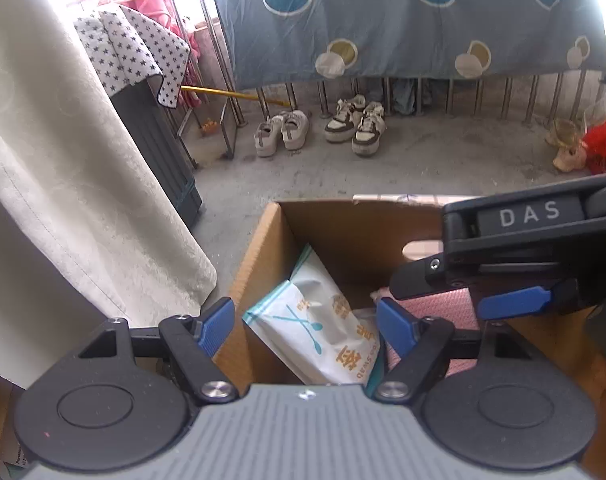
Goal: Organize soft objects
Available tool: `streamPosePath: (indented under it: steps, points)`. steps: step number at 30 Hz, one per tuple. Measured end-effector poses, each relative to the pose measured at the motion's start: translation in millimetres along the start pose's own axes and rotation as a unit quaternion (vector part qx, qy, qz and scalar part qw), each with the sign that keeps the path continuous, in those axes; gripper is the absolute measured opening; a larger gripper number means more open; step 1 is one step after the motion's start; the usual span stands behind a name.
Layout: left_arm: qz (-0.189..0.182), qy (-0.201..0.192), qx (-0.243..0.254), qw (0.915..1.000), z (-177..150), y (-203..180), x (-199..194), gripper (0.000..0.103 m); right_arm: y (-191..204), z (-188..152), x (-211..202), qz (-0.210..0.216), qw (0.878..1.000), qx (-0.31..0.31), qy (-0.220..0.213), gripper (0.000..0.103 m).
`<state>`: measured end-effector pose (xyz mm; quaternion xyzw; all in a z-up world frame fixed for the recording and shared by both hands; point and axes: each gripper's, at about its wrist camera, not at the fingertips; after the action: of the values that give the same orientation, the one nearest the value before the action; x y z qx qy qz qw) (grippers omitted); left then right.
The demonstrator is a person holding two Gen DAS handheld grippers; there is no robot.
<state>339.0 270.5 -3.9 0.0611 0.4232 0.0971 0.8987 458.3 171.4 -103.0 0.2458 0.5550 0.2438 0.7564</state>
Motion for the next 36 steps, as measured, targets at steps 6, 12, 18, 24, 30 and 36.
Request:
streamPosePath:
  steps: [6,12,18,24,30,36]
  points:
    - [-0.017,-0.014,-0.035,0.9991,2.5,7.2,-36.7,0.084,12.7,-5.9,-32.2,0.056,0.998,0.001,-0.011,0.091]
    - [-0.050,-0.038,-0.056,0.9965,-9.0,5.9,-102.4,0.090,21.9,-20.9,-113.3,0.118,0.992,-0.018,-0.034,0.091]
    - [-0.111,-0.077,-0.058,0.9891,-39.7,-19.6,-184.1,0.093,-5.6,-50.7,-241.6,0.173,0.981,-0.047,-0.073,0.091]
    - [-0.176,-0.100,-0.031,0.9789,-80.5,-79.0,-252.8,0.099,-83.2,-113.5,-377.0,0.189,0.972,-0.074,-0.118,0.092]
    - [-0.252,-0.098,0.026,0.9623,-123.6,-169.5,-279.0,0.100,-204.4,-192.6,-488.5,0.135,0.972,-0.060,-0.184,0.094]
    - [-0.312,-0.092,0.059,0.9437,-150.5,-254.2,-267.9,0.100,-322.4,-261.2,-523.2,0.099,0.968,0.022,-0.228,0.094]
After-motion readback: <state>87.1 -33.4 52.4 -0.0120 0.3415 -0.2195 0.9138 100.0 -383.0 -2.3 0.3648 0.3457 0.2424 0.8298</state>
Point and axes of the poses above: each gripper's, at about its wrist camera, not at the fingertips, and x roughly the way its jaws point, y to its left, z to its top
